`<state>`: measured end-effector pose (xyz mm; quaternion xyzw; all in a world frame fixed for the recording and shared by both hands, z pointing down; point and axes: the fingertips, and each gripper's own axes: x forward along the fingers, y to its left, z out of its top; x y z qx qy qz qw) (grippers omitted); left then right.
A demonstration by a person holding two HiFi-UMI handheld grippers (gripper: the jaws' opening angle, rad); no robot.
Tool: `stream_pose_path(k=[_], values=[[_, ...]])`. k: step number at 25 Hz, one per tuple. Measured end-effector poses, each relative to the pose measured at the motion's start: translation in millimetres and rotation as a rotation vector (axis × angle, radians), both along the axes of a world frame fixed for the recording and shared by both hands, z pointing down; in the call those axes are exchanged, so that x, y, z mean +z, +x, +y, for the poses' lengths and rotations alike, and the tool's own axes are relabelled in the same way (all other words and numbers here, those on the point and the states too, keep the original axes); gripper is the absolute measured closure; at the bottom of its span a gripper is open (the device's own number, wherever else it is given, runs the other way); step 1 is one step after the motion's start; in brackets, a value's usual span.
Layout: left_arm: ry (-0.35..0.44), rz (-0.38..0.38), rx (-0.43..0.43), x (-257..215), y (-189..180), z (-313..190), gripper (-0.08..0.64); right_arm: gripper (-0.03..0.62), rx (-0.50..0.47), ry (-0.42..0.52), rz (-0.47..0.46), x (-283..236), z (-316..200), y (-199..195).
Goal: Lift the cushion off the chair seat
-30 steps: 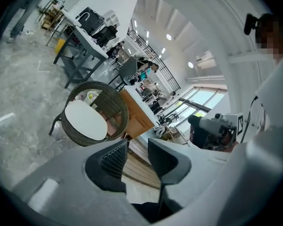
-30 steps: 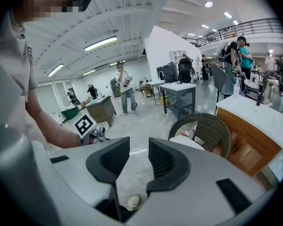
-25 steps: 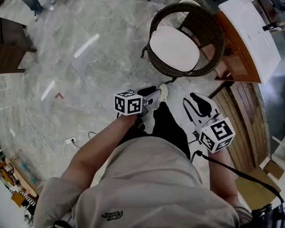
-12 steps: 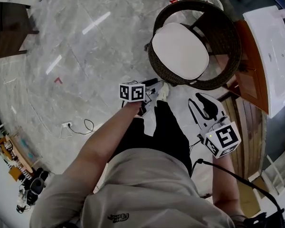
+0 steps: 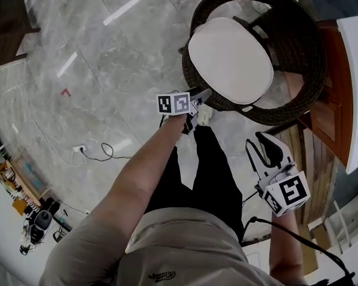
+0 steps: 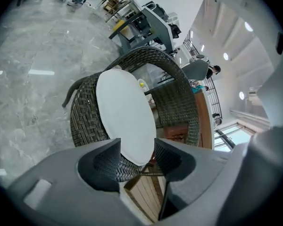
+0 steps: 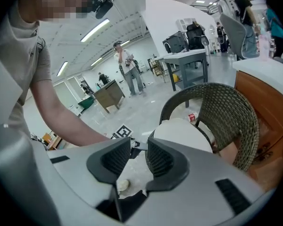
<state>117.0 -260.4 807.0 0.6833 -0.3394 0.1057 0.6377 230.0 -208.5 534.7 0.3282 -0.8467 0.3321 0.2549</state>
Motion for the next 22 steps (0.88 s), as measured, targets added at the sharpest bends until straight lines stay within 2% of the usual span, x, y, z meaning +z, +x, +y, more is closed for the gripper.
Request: stream_pose_path(k=[9, 17, 22], values=[[-0.07, -0.041, -0.072, 66, 3, -17, 0.317, 0.468, 0.011, -0.057, -0.017, 40, -1, 6], [-0.136, -0.02, -0.159, 86, 12, -33, 0.31, 0.468, 0.036, -0.086, -0.031, 55, -2, 9], [-0.126, 0.048, -0.197, 85, 12, -36, 0.311, 0.47, 0.061, -0.112, -0.044, 63, 0, 10]])
